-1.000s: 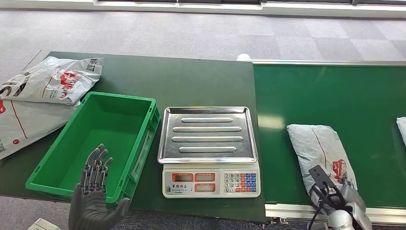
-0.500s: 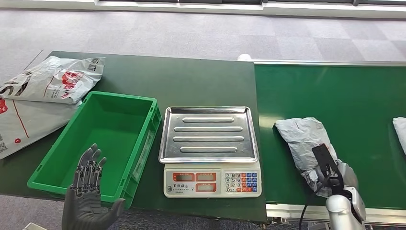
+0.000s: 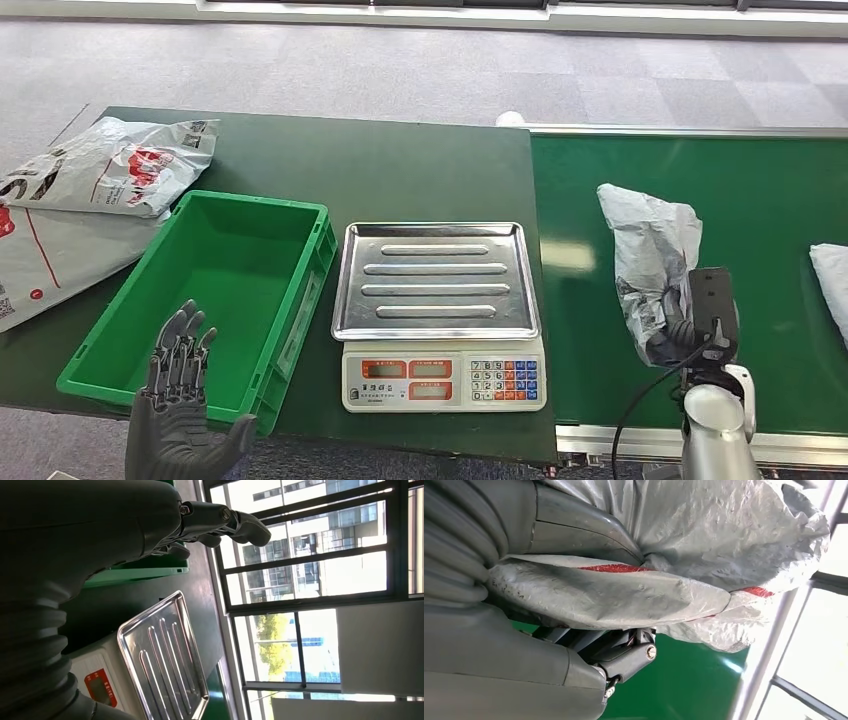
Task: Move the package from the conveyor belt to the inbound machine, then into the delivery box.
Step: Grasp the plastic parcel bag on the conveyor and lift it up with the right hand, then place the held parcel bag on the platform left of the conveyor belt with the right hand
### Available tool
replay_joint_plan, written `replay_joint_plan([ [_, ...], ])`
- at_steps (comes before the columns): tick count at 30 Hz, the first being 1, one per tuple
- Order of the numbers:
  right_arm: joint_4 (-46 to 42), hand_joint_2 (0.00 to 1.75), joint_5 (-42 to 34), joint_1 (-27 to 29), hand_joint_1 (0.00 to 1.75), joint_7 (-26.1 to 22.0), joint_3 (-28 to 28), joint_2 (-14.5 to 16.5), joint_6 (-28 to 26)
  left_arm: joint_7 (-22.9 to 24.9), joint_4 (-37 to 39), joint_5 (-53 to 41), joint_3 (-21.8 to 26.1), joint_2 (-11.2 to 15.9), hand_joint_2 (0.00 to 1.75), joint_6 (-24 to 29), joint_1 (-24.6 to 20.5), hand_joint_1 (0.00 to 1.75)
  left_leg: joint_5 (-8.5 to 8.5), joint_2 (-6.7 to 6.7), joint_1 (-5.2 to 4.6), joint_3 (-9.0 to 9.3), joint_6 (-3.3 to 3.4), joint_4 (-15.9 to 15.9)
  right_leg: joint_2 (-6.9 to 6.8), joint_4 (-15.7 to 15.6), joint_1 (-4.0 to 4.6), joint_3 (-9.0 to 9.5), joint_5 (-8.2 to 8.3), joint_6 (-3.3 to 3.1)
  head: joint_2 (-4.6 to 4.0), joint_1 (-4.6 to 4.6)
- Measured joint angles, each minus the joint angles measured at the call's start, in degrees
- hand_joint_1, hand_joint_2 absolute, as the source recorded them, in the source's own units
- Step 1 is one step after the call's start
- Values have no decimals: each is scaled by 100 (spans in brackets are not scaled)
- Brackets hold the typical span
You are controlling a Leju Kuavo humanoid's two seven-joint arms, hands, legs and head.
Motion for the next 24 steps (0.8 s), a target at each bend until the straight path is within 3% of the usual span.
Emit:
replay_joint_plan([
  [2, -358, 175, -196, 37, 175, -470, 101, 82, -483, -35, 16, 13, -3, 0, 175, 32, -4, 0, 1, -2, 0, -1, 0, 0, -2, 0, 0, -2, 0, 0, 0, -1],
  [5, -1404, 175, 35, 128, 175, -1530, 494, 286, -1868, -101, 89, 27, -44, 0, 175, 149, -40, 0, 1, -6, 1, -2, -5, -1, -3, 2, 6, -3, -2, -3, 0, 0],
  [7, -1981, 175, 414, 138, 175, -1651, 955, 356, -2142, -153, 163, 21, -115, 1, 175, 254, -94, 0, -3, 4, 2, -4, -12, -4, 9, 3, 12, -2, -5, -9, 0, 1],
  [13, -2221, 175, 1633, -328, 175, -627, 2762, 360, -77, -303, 489, 28, -363, 36, 175, 410, -390, 0, 8, 22, 7, -8, -22, -8, 18, 3, 20, -13, 2, -24, 0, -1],
  [19, -1514, 175, 1778, -819, 175, -97, 3810, 628, 851, -317, 689, 48, -486, 92, 175, 424, -529, 0, 26, 4, 10, -8, -26, -7, 2, 6, 22, -18, 14, -31, 0, -1],
  [20, -1407, 175, 1767, -870, 162, 3, 3885, 665, 976, -312, 707, 48, -502, 103, 175, 431, -534, 0, 26, 4, 10, -8, -26, -7, 3, 7, 22, -18, 13, -31, 0, -1],
  [23, -1081, 175, 1846, -977, 31, 275, 4011, 775, 1244, -261, 736, 34, -543, 136, 175, 482, -538, 0, 25, 3, 10, -12, -26, -7, 2, 7, 21, -22, 13, -31, 0, -1],
  [24, -980, 175, 1922, -1000, 0, 338, 4037, 805, 1269, -238, 737, 24, -550, 147, 175, 496, -538, 0, 25, 2, 10, -14, -26, -7, 2, 7, 21, -23, 13, -31, 0, -1],
])
